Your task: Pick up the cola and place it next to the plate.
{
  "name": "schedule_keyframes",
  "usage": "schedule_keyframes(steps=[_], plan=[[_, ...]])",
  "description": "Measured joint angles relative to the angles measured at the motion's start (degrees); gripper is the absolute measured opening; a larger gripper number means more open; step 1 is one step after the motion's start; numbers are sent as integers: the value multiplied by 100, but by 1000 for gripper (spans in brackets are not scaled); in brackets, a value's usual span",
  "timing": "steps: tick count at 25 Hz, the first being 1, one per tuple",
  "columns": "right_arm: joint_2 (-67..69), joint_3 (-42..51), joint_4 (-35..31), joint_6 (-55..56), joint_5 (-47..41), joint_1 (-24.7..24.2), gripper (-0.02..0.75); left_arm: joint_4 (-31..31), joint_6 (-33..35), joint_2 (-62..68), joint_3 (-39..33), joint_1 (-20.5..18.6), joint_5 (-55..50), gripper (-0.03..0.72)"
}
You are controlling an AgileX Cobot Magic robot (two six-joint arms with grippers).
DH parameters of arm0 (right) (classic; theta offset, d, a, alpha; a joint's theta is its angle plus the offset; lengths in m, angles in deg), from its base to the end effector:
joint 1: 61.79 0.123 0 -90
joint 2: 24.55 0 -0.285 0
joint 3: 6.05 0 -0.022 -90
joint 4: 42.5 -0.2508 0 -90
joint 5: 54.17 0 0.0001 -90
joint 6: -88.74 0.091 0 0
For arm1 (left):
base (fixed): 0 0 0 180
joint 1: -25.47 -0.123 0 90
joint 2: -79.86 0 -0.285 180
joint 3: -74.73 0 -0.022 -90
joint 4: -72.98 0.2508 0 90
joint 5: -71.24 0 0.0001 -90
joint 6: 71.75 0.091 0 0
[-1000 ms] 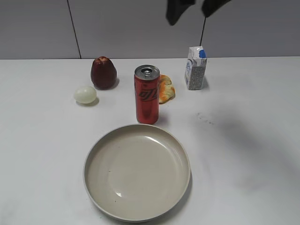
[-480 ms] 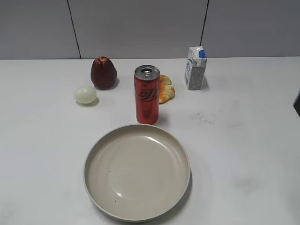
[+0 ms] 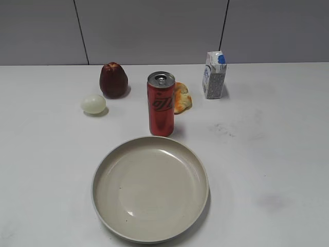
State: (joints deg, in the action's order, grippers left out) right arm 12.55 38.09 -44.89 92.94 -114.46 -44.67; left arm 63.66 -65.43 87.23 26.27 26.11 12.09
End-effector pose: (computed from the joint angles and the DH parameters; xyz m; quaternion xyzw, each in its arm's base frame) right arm 0.0695 0.0249 0.2836 -0.1024 0.9384 0.0811 0.3199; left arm -0.0058 -0.0126 0.2810 0.0534 0.8388 -0.0546 0.5390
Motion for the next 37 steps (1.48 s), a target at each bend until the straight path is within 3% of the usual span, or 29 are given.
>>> schedule_keyframes(steps=[7,21,32,37], plan=[[-1238,454,127,-185,41,0,592,0,0,0,0,0,0,237],[-1506,454,127,-217,46,-21,585,0,0,0,0,0,0,237],[-2860,464,127,-228,40,-1072,585,0,0,0,0,0,0,237],[-2963,464,122,-228,40,-1135,585,0,0,0,0,0,0,237]])
